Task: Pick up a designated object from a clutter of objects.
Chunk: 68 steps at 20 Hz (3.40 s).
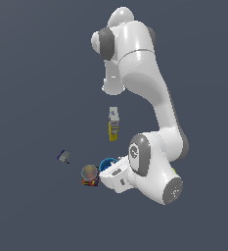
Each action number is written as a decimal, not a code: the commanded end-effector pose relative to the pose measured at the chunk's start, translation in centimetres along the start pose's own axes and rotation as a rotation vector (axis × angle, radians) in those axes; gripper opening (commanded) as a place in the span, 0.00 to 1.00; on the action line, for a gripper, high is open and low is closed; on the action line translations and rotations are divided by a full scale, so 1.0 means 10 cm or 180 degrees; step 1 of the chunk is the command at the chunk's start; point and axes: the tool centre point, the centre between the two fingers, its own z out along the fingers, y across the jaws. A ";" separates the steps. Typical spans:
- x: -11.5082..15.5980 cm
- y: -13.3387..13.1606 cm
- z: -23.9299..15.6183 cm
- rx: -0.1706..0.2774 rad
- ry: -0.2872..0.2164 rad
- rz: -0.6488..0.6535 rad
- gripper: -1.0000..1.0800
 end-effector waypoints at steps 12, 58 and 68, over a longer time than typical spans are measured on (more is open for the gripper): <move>-0.01 0.01 -0.07 -0.0020 0.0049 0.0059 0.00; -1.75 -0.74 -2.90 -0.0971 0.2398 0.2917 0.00; -1.91 -0.92 -3.04 -0.1064 0.2567 0.3144 0.00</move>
